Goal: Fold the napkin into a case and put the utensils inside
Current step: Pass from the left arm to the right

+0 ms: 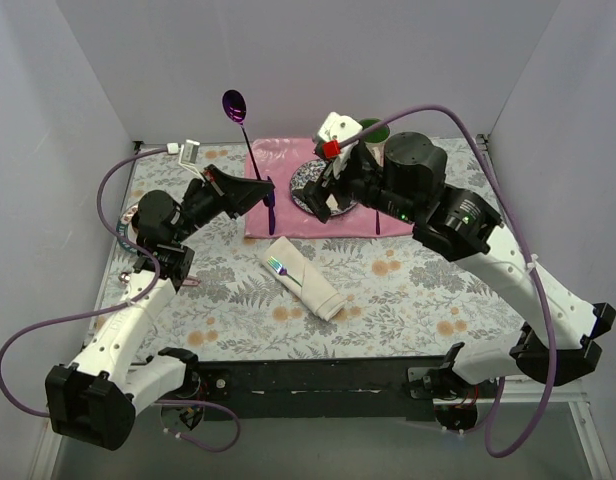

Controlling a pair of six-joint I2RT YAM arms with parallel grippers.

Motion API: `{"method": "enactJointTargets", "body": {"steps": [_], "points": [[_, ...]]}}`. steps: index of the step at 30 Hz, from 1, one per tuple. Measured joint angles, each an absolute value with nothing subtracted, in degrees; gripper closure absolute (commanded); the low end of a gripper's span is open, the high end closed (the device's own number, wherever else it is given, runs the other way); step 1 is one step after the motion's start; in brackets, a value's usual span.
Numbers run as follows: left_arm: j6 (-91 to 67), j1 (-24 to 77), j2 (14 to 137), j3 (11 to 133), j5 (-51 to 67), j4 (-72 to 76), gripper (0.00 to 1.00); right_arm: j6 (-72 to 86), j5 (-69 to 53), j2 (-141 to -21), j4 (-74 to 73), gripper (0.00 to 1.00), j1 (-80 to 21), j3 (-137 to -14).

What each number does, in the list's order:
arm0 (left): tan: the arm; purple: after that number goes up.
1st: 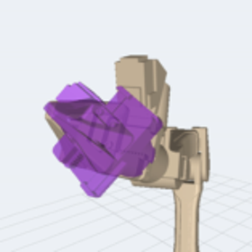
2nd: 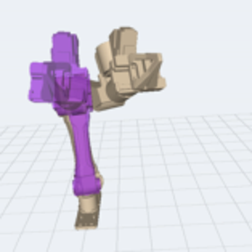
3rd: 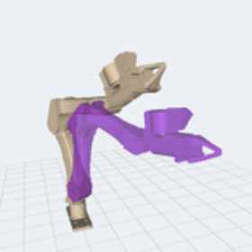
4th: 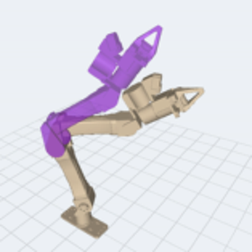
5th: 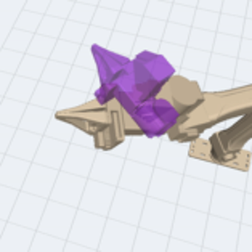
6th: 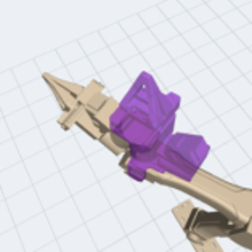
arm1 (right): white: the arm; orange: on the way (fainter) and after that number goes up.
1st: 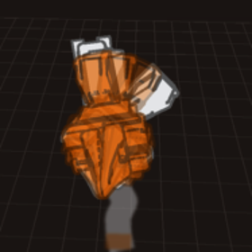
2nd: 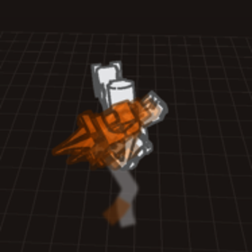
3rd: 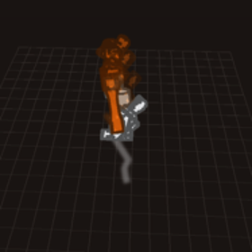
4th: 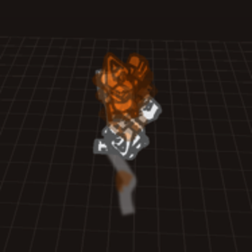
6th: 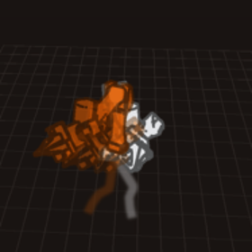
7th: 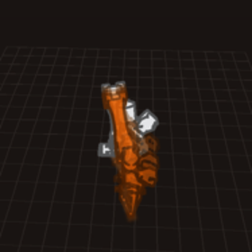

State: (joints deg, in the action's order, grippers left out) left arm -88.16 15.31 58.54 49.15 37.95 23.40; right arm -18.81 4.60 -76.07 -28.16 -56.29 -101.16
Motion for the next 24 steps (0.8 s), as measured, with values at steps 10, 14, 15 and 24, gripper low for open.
{"method": "enactJointTargets", "body": {"steps": [10,14,15,24], "points": [[-94.1,13.3,58.3,46.8,37.9,32.8,1.0,-3.4,-9.3,-83.4,-23.6,0.3,-55.4,-105.2],[-96.1,13.2,58.4,45.6,38.3,36.6,1.0,0.5,-13.3,-85.1,-20.4,0.39,-55.2,-106.3],[-96.6,13.2,58.4,45.4,38.5,37.5,1.0,1.4,-14.0,-85.4,-19.6,0.42,-55.2,-106.5],[-100.1,13.2,59.2,45.3,41.9,46.0,1.0,8.7,-18.8,-90.7,-13.2,0.52,-53.0,-111.2]]}}
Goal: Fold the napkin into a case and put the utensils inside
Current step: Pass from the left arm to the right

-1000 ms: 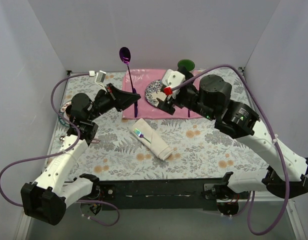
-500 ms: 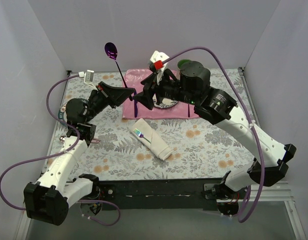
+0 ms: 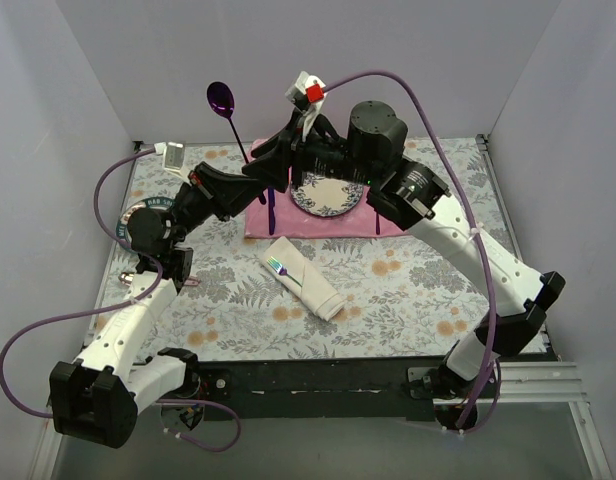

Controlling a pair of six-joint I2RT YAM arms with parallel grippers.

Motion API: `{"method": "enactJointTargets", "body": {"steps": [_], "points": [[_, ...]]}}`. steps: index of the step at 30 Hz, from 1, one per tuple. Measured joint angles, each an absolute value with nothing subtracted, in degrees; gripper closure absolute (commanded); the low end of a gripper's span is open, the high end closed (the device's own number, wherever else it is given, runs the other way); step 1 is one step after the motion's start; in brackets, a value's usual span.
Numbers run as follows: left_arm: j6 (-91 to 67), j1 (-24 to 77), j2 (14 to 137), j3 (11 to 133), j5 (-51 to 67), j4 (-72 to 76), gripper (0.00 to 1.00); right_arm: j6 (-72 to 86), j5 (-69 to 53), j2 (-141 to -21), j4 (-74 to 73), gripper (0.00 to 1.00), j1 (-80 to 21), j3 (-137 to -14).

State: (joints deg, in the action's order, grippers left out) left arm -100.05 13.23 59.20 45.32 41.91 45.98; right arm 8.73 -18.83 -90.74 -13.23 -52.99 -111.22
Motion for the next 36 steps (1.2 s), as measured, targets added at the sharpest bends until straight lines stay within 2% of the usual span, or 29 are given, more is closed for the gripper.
{"method": "enactJointTargets", "body": {"steps": [7,10,15,16,21,22,33,34,36], "points": [[-101.5,13.2,59.2,45.3,43.5,49.7,1.0,13.3,-23.2,-92.7,-11.4,0.6,-51.8,-111.4],[-102.1,13.2,59.3,45.3,44.2,51.1,1.0,14.5,-24.7,-92.7,-10.4,0.72,-51.8,-110.8],[-102.9,13.2,59.6,45.3,45.8,52.8,1.0,15.6,-26.0,-92.7,-10.1,0.84,-51.8,-110.5],[-103.0,13.2,59.6,45.3,46.1,52.9,1.0,15.7,-26.1,-92.7,-10.1,0.89,-51.8,-110.5],[-103.1,13.2,59.5,45.0,47.2,53.2,1.0,16.3,-26.3,-92.7,-10.0,0.95,-51.7,-110.5],[-103.1,13.2,59.5,44.9,47.2,53.2,1.0,16.3,-26.3,-92.7,-10.0,0.99,-51.7,-110.5],[-103.1,13.5,59.5,44.7,48.2,54.2,1.0,17.5,-28.2,-93.3,-9.9,0.98,-51.0,-110.5],[-103.1,13.5,59.5,44.7,48.3,54.3,1.0,17.9,-28.8,-93.3,-9.8,0.81,-50.7,-110.5],[-103.1,13.5,59.5,44.7,48.3,54.2,1.0,19.2,-29.9,-93.3,-9.2,0.6,-49.7,-110.5]]}}
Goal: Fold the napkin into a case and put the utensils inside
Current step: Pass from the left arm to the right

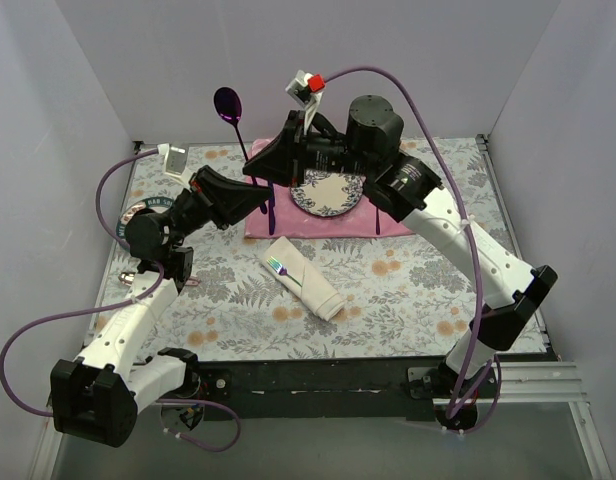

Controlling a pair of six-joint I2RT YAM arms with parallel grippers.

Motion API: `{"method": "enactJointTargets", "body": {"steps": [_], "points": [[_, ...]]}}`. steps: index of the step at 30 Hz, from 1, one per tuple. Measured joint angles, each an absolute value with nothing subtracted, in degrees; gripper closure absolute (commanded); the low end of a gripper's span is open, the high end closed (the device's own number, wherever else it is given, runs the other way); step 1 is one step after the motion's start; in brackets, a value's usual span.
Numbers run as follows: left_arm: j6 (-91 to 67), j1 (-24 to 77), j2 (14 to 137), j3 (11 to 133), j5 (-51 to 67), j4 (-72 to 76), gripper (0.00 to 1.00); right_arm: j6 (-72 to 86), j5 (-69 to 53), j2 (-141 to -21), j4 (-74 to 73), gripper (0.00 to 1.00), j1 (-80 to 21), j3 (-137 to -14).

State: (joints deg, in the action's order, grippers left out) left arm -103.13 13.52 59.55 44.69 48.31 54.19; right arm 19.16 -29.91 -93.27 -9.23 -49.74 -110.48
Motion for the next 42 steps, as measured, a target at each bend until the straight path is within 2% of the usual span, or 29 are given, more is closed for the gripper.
{"method": "enactJointTargets", "body": {"steps": [1,4,9,12,19,24,27,28,30,31,32,33,34,36,37,40,41,42], "points": [[-103.1,13.5,59.5,44.7,48.3,54.2,1.0,19.8,-30.6,-93.3,-9.0,0.4,-49.2,-110.5],[-103.0,13.4,60.1,44.7,47.8,53.0,1.0,21.3,-33.9,-92.9,-8.6,0.16,-48.1,-110.6],[-103.4,13.6,60.7,44.7,47.9,53.9,1.0,22.4,-34.7,-90.1,-8.6,0.12,-46.3,-107.4],[-103.9,13.6,60.8,44.7,48.2,55.4,1.0,23.7,-35.1,-89.4,-8.5,0.17,-44.9,-105.9],[-104.2,13.9,61.7,45.1,48.9,56.2,1.0,28.2,-37.9,-91.5,-5.1,0.39,-43.9,-105.0],[-104.0,14.6,61.8,45.1,49.0,56.4,1.0,30.1,-39.4,-93.9,-3.0,0.47,-44.3,-105.0],[-104.0,15.0,62.4,45.1,49.0,57.2,1.0,30.8,-39.9,-94.4,-2.6,0.65,-44.4,-105.0],[-104.0,15.1,62.6,45.2,49.0,57.3,1.0,31.1,-40.1,-94.4,-2.3,0.76,-44.4,-105.0],[-104.0,15.3,63.1,45.3,49.0,57.5,1.0,31.6,-40.5,-94.4,-1.3,0.84,-44.4,-105.0],[-104.0,15.3,63.1,45.3,49.0,57.4,1.0,31.5,-40.5,-94.4,-1.1,0.95,-44.4,-105.0],[-104.0,15.4,63.2,45.3,48.9,57.3,1.0,31.6,-40.6,-94.4,-1.0,0.99,-44.4,-105.0],[-103.8,15.4,63.2,45.4,48.9,57.3,0.91,31.7,-40.6,-94.4,-0.9,0.99,-44.4,-104.9],[-103.5,15.4,63.1,45.4,48.9,57.1,0.76,31.7,-40.6,-94.4,-0.7,0.99,-44.4,-104.8],[-102.8,15.4,63.0,45.4,48.7,56.6,0.63,31.7,-40.7,-94.4,-0.7,0.99,-44.4,-104.7],[-102.4,15.4,62.8,45.4,48.6,55.6,0.48,31.7,-40.7,-94.3,-0.6,0.99,-44.4,-104.5],[-99.2,15.4,61.5,45.5,48.6,51.2,0.32,31.6,-40.7,-94.2,-0.1,0.99,-44.3,-103.1],[-97.1,15.1,60.3,45.6,48.5,47.1,0.2,31.5,-40.7,-93.7,-0.1,0.99,-44.2,-101.8],[-95.0,14.8,59.0,45.6,48.6,43.5,0.13,31.4,-40.8,-93.2,-0.1,0.99,-44.1,-100.3]]}}
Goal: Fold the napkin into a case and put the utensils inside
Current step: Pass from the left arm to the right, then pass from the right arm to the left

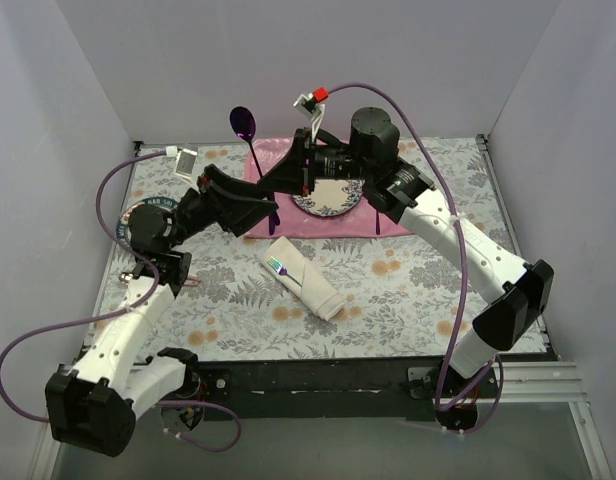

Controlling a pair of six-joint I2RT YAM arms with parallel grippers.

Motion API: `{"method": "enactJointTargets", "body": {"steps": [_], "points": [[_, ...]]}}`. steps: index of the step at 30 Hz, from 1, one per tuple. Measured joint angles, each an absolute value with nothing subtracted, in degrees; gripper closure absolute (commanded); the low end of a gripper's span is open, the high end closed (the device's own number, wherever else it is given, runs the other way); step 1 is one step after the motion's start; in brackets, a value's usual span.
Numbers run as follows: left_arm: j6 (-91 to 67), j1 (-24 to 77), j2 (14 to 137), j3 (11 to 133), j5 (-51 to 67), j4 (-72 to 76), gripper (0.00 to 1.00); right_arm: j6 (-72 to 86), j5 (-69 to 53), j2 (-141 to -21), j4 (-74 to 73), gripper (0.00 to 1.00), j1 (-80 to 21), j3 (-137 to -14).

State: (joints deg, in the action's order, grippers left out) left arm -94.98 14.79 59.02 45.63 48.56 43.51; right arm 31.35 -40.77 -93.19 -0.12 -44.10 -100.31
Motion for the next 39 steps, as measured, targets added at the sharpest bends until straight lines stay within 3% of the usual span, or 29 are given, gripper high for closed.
{"method": "enactJointTargets", "body": {"steps": [8,10,14,16,19,21,29,39], "points": [[-61.2,10.7,49.5,56.5,47.4,1.6,0.07,29.3,-45.1,-85.6,-3.1,0.99,-36.6,-83.2],[-51.9,10.7,50.4,60.0,48.6,-6.1,0.1,27.5,-47.2,-85.4,-5.5,0.99,-34.9,-81.0],[-26.1,10.7,53.0,63.9,51.5,-21.2,0.33,22.0,-53.4,-85.5,-14.0,0.99,-34.5,-78.1],[-12.4,10.6,53.4,63.4,52.4,-27.4,0.53,19.6,-56.9,-85.6,-17.5,0.99,-34.7,-77.1],[7.0,10.6,54.3,63.4,55.0,-35.8,0.72,17.0,-60.5,-85.6,-21.7,0.99,-35.0,-75.6],[16.4,11.1,55.8,64.3,56.5,-40.4,0.76,16.0,-61.8,-85.6,-23.5,0.99,-35.0,-74.4],[39.2,20.7,62.2,69.1,53.2,-48.7,0.74,18.1,-64.5,-88.2,-23.9,0.99,-35.0,-71.4],[49.0,28.5,64.5,69.4,46.1,-50.3,0.69,20.4,-63.8,-90.5,-22.5,0.99,-35.0,-71.5]]}}
